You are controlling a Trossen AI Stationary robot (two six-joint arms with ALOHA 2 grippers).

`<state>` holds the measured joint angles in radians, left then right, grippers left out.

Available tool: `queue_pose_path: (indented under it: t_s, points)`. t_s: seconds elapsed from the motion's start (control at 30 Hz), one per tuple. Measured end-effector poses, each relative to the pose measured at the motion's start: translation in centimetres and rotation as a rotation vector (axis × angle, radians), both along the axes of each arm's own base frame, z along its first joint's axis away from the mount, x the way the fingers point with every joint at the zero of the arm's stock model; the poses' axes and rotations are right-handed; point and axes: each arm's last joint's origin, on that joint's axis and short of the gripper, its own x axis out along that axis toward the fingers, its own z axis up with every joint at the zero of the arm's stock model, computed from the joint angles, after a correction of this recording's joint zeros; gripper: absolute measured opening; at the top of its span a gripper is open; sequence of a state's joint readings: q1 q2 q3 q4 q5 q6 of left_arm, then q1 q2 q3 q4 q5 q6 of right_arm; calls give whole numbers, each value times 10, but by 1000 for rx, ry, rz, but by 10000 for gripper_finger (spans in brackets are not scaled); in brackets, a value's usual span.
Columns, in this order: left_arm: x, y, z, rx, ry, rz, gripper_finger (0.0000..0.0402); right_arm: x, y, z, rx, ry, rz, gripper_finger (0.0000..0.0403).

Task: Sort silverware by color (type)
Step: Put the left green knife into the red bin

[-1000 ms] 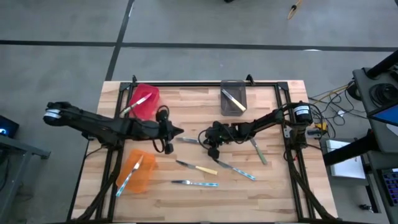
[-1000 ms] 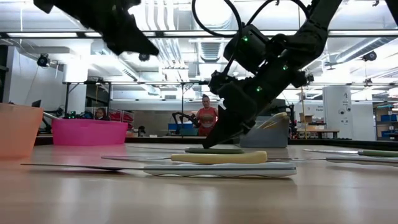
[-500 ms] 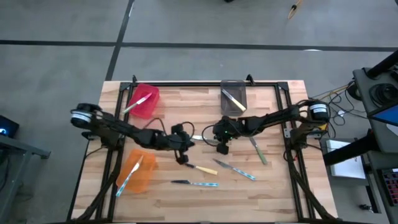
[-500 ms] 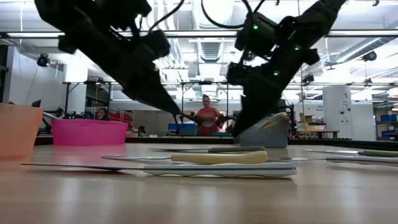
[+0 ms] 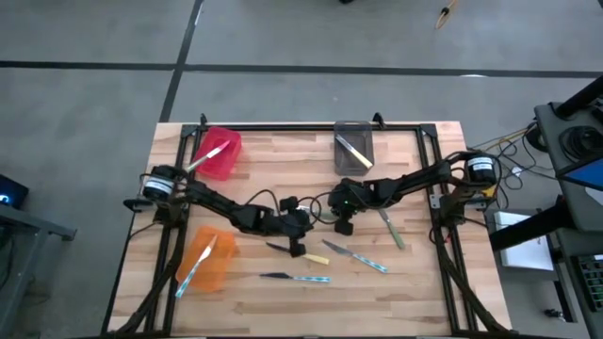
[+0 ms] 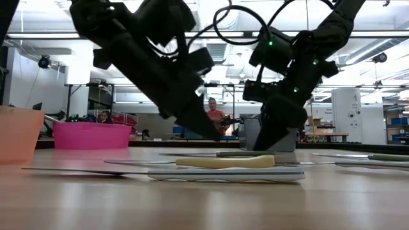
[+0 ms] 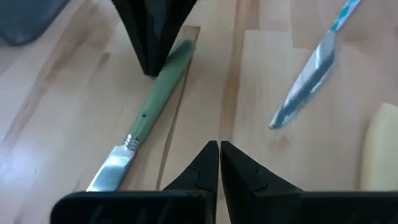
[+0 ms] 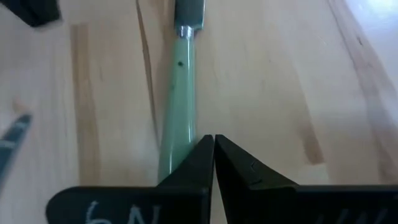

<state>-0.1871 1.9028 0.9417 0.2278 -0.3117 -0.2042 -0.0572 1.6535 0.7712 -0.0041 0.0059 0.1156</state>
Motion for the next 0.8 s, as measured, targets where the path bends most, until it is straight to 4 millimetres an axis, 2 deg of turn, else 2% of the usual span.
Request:
queue_pose_path:
  t_s: [0.5, 0.8]
  points:
    - [-14, 3, -1, 51, 75, 19, 0, 21, 7, 7, 173, -241, -52, 9]
    - [-12, 3, -6, 46, 56, 17, 0, 20, 7, 8, 146, -238, -59, 9]
